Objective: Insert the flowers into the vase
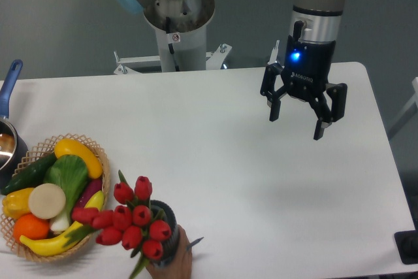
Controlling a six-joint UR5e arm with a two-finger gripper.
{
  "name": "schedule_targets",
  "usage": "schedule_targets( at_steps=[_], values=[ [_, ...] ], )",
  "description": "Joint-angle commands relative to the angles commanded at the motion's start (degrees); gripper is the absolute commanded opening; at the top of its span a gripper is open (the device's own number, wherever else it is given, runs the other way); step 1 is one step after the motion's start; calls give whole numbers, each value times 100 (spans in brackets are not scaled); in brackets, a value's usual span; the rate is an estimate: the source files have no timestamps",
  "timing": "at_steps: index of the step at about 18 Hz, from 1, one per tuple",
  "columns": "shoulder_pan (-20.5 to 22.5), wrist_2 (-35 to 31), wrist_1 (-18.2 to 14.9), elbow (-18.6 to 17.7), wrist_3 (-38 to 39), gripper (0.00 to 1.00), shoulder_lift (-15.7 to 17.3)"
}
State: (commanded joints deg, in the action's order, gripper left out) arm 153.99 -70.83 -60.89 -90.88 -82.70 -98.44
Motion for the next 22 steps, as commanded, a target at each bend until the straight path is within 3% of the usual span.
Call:
schedule_targets(
  at_steps=[3, 6, 13, 18, 22],
  values=[
    [-210, -456, -527, -26, -500, 100, -44],
    [-544, -967, -818, -9, -704, 100, -158],
    [-1002, -1381, -1039, 0, -660, 100, -53],
    [-1222, -1022, -1039, 359, -616, 100, -105],
    [-1213, -836, -1004, 404, -642, 100, -114]
  ],
)
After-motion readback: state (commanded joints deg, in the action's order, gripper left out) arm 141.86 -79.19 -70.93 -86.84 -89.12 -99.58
